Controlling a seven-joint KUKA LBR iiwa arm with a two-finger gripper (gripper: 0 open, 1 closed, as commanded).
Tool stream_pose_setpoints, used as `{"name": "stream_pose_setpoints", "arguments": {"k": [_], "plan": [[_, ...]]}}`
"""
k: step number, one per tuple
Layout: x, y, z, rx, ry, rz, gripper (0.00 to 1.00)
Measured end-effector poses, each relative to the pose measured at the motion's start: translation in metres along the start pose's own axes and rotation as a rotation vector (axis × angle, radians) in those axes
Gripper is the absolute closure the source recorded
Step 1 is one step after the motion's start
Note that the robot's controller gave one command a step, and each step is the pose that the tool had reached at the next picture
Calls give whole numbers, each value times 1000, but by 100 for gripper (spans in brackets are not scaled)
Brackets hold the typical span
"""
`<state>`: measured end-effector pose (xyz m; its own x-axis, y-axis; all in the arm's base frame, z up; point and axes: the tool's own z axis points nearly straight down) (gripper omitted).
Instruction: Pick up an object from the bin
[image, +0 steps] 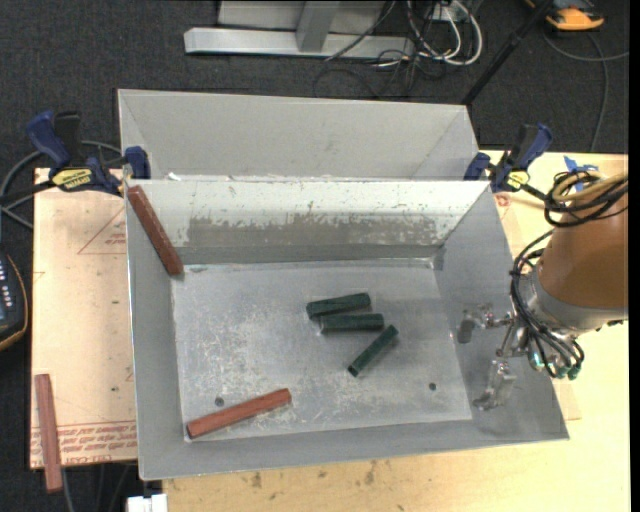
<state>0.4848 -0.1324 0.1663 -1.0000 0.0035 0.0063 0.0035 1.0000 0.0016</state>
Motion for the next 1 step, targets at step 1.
{"name": "stream_pose_setpoints", "arguments": {"k": [1], "plan": [[-14,139,29,-4,-6,7,0]]}}
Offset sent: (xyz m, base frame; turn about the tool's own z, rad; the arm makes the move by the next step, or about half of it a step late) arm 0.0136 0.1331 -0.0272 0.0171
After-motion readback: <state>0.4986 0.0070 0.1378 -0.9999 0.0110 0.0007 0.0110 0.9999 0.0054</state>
